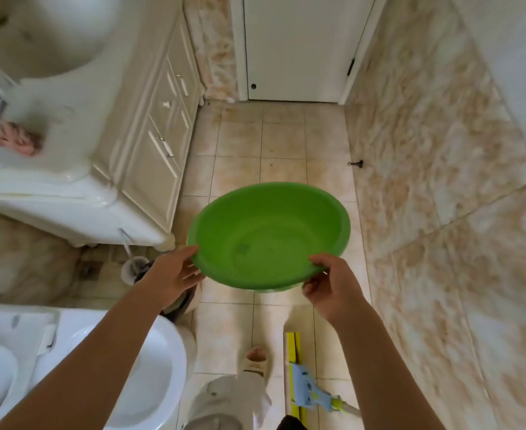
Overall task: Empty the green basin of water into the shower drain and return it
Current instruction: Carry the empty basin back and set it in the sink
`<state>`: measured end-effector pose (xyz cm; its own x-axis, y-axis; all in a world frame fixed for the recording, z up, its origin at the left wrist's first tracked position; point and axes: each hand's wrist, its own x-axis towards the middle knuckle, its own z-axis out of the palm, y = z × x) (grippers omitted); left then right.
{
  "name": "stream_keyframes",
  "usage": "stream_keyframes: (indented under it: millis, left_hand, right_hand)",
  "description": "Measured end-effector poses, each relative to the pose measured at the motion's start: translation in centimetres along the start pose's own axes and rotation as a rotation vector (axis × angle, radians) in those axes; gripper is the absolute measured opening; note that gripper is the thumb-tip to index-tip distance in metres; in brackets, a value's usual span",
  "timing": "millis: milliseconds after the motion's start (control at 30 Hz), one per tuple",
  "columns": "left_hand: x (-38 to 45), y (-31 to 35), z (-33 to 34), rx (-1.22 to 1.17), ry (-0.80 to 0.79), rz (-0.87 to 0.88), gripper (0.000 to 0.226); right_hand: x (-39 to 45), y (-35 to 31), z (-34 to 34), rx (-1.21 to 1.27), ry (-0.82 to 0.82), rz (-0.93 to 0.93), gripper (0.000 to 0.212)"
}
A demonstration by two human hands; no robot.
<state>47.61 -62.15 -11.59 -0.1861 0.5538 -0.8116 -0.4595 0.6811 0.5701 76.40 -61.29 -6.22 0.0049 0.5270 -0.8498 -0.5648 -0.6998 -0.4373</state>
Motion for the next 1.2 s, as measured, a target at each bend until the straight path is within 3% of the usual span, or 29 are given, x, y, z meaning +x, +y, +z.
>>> stream_keyframes:
  millis: [167,467,667,833,1200]
  left_hand:
    - [-0.9,5.4,-0.5,-0.045,-0.019,0.030,0.030]
    - [-0.5,12.7,1.7,-0.219,0.025,0.126,0.023]
    - [3.2,16.6,4.3,-0.292,0.127,0.151,0.013]
    - [8.5,23.3,7.1,-0.369,0.188,0.248,0.016]
    - [15.4,35.0,15.2,-0.370,0.254,0.282,0.017]
  right_hand:
    - [-0.7,-3.2,5.1,-0.066,-0.039,0.006,0.011]
    - [0.8,-10.0,11.9,-0.206,-0.141,-0.029,0.011]
    - [6.1,-14.7,16.7,-0.236,-0.166,-0.020,0.011]
    - [13.2,-21.1,23.8,-0.324,-0.283,-0.009,0.011]
    - [21.2,-33.9,31.3,-0.349,-0.321,-0.013,0.016]
